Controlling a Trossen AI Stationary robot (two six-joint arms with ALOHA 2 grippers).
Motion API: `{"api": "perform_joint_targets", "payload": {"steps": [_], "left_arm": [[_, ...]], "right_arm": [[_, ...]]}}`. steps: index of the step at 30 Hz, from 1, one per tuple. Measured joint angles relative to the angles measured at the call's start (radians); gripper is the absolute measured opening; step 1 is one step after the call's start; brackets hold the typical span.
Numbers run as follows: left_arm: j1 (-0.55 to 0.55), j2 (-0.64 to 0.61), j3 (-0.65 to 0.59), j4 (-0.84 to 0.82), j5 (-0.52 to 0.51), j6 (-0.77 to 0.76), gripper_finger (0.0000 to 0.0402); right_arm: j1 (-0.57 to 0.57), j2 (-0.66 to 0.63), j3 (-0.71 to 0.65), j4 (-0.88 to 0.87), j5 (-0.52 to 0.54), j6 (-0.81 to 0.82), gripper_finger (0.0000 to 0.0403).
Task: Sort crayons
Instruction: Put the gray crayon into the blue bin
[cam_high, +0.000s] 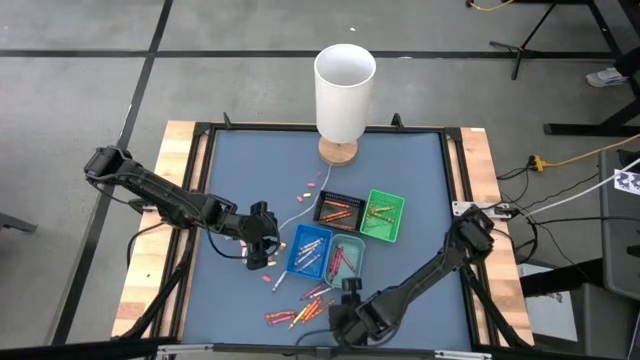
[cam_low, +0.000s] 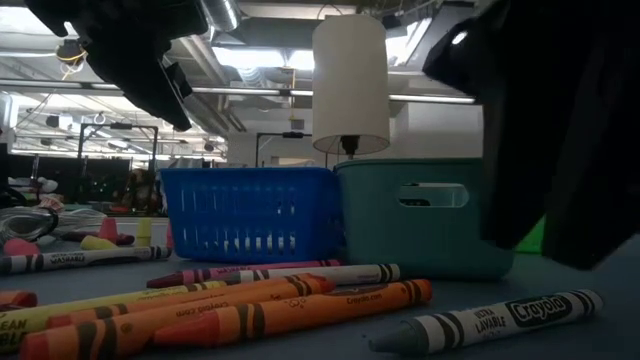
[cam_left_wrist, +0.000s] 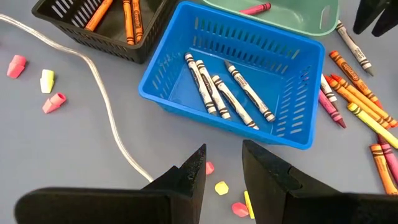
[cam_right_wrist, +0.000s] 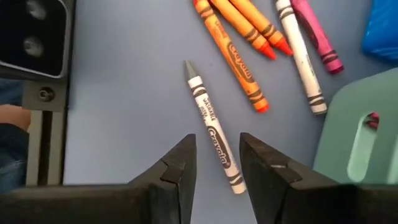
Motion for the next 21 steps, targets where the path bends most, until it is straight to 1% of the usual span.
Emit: {"api": "perform_joint_targets", "payload": {"steps": [5,10,21], "left_arm": [[0.000,0.000,0.000,0.000,0.000,0.000,0.0089],[0.000,0.000,0.000,0.000,0.000,0.001,0.0089],[0.000,0.000,0.000,0.000,0.000,0.001,0.0089]], "right_arm": [[-0.005,0.004,0.000,-0.001,0.008,0.001,0.0120],[-0.005,0.013,0.000,0.002,-0.015,0.001,0.0120],[-0.006,0.045,0.000,-0.010,-0.017,0.001,0.0120]]}}
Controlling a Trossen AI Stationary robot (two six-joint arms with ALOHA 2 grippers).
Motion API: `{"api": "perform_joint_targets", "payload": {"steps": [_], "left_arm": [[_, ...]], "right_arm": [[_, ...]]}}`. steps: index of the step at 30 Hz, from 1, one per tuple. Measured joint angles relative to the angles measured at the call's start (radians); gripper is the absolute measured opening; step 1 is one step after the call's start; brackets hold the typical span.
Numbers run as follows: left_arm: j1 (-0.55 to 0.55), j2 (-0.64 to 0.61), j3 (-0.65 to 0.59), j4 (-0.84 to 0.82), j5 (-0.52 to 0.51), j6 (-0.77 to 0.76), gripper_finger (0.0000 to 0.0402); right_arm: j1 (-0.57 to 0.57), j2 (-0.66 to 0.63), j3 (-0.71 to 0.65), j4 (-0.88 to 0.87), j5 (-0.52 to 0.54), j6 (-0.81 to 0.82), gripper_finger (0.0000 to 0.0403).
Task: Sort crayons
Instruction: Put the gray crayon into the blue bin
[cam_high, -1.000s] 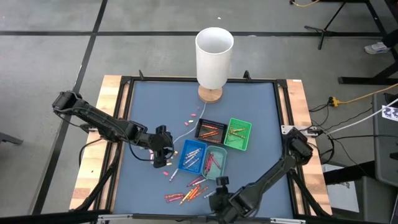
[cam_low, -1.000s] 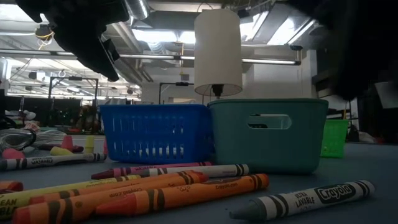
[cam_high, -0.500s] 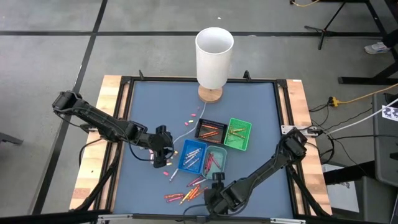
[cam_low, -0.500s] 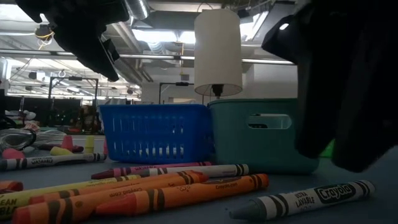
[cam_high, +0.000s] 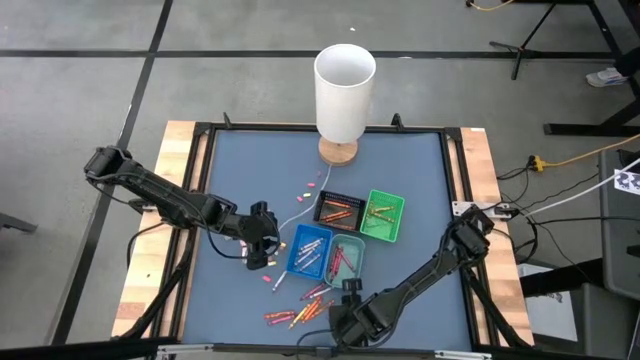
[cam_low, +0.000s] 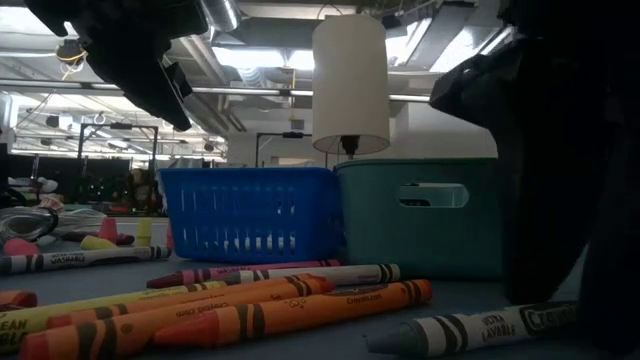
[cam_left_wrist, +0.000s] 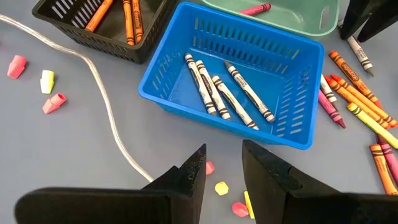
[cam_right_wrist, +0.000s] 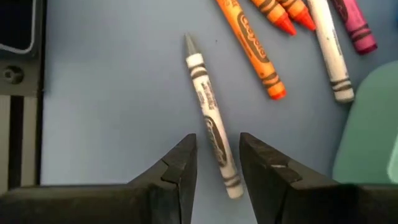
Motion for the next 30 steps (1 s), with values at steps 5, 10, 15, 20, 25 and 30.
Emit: {"api": "perform_joint_targets", "payload": {"steps": [5,10,15,20,25,30], "left_arm": [[-0.003,0.000,0.000,0.000,0.000,0.000,0.0089],[-0.019,0.000,0.000,-0.001,0.000,0.000,0.0089],[-0.038,0.000,0.000,0.000,0.000,0.001,0.0089],[-0.056,0.000,0.000,0.000,-0.001,0.001,0.0089],[-0.086,0.000,0.000,0.000,-0.001,-0.001,0.0089],[-0.131,0.000,0.000,0.000,0.000,-0.002,0.0089]], "right_arm": [[-0.009,0.004,0.001,-0.005,-0.039,0.003,0.0120],[-0.014,0.004,0.002,-0.007,-0.085,0.004,0.0120],[-0.013,0.004,0.002,-0.007,-0.086,0.004,0.0107],[-0.013,0.004,0.002,-0.008,-0.086,0.003,0.0058],[-0.013,0.004,0.002,-0.011,-0.084,0.003,0.0013],[-0.013,0.002,0.002,-0.014,-0.085,0.003,0.0012]]}}
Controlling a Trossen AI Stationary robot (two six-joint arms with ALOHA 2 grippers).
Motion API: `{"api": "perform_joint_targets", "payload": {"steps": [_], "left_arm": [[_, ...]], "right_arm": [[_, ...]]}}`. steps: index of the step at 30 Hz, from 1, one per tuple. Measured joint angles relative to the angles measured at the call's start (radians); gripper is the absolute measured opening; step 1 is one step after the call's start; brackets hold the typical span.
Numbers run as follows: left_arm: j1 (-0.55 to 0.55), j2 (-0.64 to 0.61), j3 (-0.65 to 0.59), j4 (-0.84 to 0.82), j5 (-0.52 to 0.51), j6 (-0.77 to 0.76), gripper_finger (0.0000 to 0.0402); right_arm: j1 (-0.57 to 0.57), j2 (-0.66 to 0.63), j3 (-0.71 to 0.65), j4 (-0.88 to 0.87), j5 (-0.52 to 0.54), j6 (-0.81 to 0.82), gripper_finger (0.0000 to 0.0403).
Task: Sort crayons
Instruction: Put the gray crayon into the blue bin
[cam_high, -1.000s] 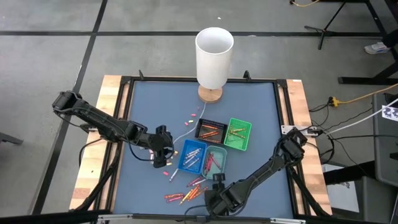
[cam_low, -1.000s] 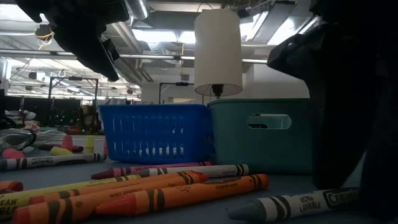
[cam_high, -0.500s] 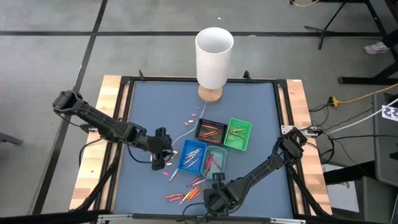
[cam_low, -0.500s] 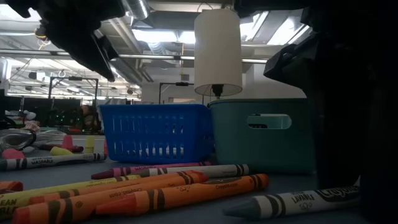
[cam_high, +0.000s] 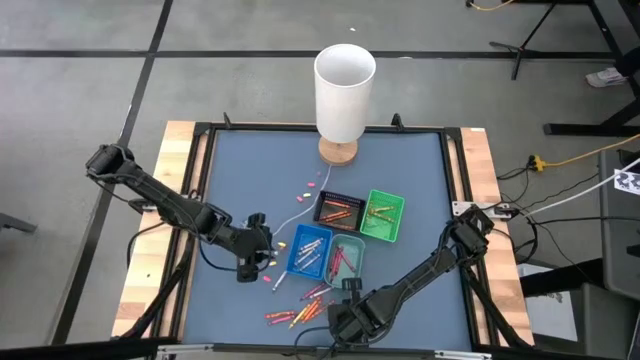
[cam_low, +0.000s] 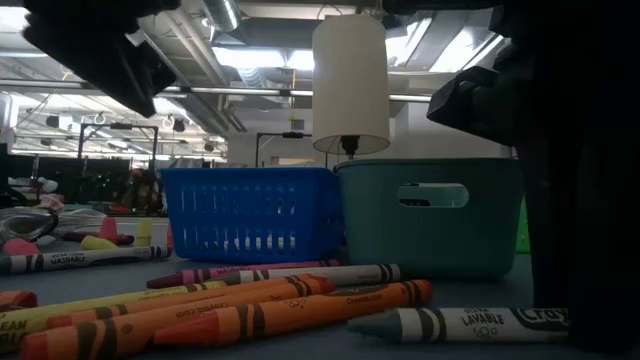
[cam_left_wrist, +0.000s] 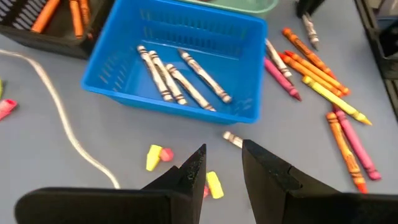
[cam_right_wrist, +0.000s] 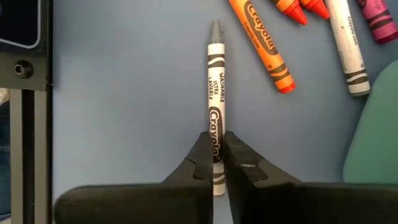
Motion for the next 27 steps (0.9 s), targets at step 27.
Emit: {"api": "perform_joint_targets", "payload": {"steps": [27], "left_arm": [[-0.230,0.066,0.000,0.244,-0.044,-0.106,0.0088]], "right_arm": [[-0.108,-0.193,-0.002,0.044,0.188,-0.284,0.0019]]}}
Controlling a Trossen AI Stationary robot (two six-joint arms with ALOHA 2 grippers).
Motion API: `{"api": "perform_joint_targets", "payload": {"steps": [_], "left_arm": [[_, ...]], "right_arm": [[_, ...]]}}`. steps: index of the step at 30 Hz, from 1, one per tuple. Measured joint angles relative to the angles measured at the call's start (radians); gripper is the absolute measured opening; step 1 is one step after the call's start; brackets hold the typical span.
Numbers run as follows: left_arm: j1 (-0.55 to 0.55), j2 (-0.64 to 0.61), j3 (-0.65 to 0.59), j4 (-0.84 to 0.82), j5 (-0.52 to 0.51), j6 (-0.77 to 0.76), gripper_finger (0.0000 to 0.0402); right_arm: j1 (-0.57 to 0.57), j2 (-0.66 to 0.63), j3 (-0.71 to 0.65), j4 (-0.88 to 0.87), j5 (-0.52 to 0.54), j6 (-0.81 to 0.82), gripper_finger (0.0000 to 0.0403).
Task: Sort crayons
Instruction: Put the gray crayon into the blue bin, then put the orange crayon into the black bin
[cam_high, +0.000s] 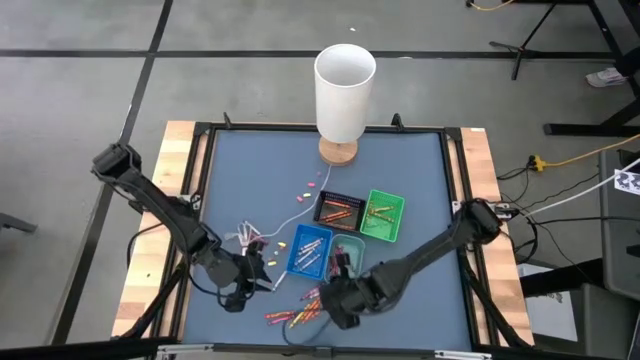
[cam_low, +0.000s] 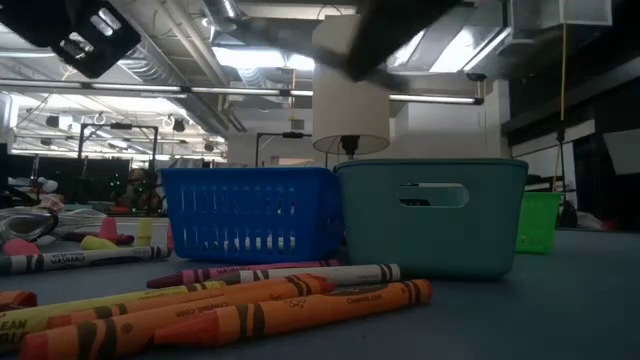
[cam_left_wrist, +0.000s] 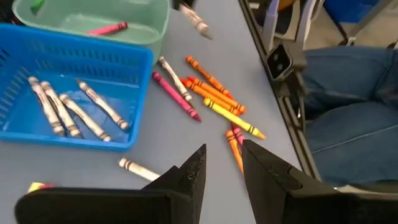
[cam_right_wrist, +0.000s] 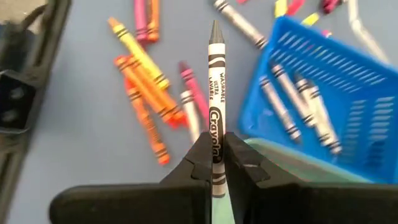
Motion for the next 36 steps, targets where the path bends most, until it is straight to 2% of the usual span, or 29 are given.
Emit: {"api": "perform_joint_targets", "payload": {"steps": [9,16,25,30,36], "left_arm": [[-0.060,0.095,0.000,0.042,0.001,-0.192,0.0088],[-0.122,0.230,0.000,0.228,-0.009,-0.234,0.0088],[-0.157,0.415,0.000,0.483,-0.035,-0.228,0.0089],[-0.161,0.482,0.000,0.527,-0.117,-0.226,0.0089],[-0.161,0.503,0.000,0.519,-0.177,-0.226,0.0089]], "right_arm": [[-0.134,-0.001,0.000,0.036,-0.017,-0.109,0.0019],[-0.213,0.001,0.000,0.040,-0.115,-0.110,0.0019],[-0.240,0.001,0.000,0.041,-0.138,-0.109,0.0021],[-0.237,0.002,0.001,0.041,-0.139,-0.109,0.0057],[-0.237,0.003,0.001,0.047,-0.130,-0.109,0.0109]]}}
